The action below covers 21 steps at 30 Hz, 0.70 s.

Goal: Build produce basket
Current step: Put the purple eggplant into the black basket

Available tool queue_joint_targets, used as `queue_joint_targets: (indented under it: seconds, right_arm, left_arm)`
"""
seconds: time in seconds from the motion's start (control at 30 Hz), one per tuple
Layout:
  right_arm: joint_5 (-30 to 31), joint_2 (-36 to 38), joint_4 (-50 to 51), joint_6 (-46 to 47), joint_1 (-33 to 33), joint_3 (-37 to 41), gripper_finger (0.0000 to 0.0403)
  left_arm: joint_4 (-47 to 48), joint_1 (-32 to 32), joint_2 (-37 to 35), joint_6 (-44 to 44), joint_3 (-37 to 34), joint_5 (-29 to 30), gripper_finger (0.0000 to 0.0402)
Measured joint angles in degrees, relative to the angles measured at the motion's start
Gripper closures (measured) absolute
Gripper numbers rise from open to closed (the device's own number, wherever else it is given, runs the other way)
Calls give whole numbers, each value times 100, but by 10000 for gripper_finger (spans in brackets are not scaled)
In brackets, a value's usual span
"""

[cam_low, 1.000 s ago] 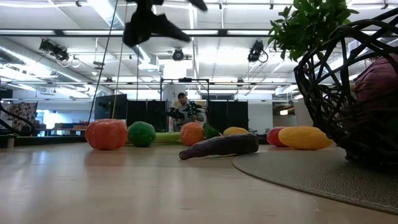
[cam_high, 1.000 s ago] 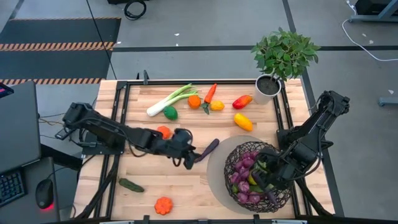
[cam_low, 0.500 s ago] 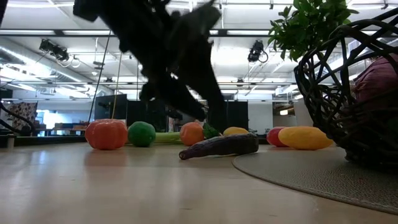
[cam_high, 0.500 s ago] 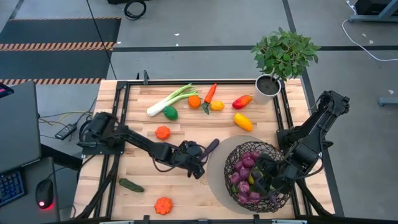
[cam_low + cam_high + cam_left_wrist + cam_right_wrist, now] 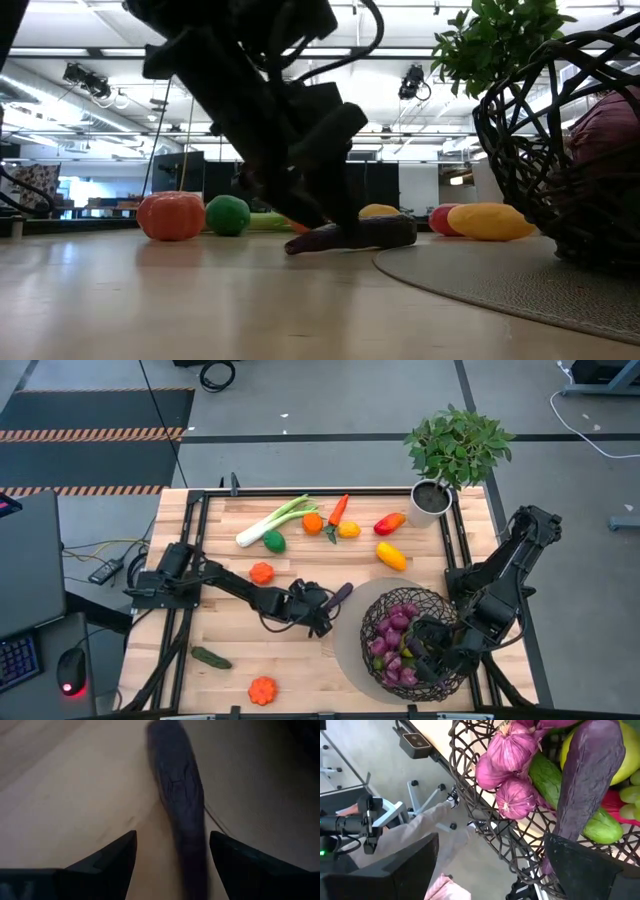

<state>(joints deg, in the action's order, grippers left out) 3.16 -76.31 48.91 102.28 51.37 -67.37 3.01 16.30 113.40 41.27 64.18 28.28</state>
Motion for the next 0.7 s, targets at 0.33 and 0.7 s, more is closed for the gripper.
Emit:
queue_joint_targets:
  seconds: [0.33,0.7]
  right_arm:
    - [321,0,49,-32,0,0,35]
    - [686,0,-73,165,-94,0,35]
  left_arm:
    - [36,-212,28,705,4,-1089,187]
    - [156,-243,61,885,22,-1553,351]
